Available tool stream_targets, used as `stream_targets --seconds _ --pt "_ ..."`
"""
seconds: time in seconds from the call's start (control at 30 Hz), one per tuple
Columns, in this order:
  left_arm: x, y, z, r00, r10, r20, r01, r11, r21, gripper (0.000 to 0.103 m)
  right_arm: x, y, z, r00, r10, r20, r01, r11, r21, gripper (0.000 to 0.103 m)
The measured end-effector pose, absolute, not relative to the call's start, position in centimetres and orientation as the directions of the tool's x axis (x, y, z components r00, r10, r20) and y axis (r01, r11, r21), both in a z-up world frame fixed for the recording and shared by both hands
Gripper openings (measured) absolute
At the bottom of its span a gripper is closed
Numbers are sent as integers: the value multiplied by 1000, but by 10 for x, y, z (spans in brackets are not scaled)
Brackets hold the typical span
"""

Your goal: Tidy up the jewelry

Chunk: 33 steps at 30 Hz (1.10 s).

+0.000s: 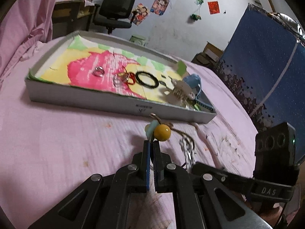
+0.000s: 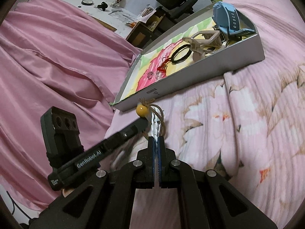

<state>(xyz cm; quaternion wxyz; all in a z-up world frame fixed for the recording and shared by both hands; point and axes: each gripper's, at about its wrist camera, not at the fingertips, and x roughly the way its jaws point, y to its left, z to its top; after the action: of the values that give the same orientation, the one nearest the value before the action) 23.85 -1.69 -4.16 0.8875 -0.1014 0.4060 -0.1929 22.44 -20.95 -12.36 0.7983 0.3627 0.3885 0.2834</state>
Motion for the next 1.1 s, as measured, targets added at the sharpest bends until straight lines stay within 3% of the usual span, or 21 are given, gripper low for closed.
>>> stream_targets --seconds 0.57,0.8,1.1 --pt "224 -15 11 773 -303 -557 219 952 -213 3 212 -208 -65 633 660 -404 -320 699 640 3" --pt "234 -12 14 782 -293 -550 211 955 -208 3 209 -209 -54 640 667 -382 -349 695 628 3" --pt "248 -9 25 850 -224 -478 174 974 -147 3 236 -198 -14 749 563 -350 -382 798 466 3"
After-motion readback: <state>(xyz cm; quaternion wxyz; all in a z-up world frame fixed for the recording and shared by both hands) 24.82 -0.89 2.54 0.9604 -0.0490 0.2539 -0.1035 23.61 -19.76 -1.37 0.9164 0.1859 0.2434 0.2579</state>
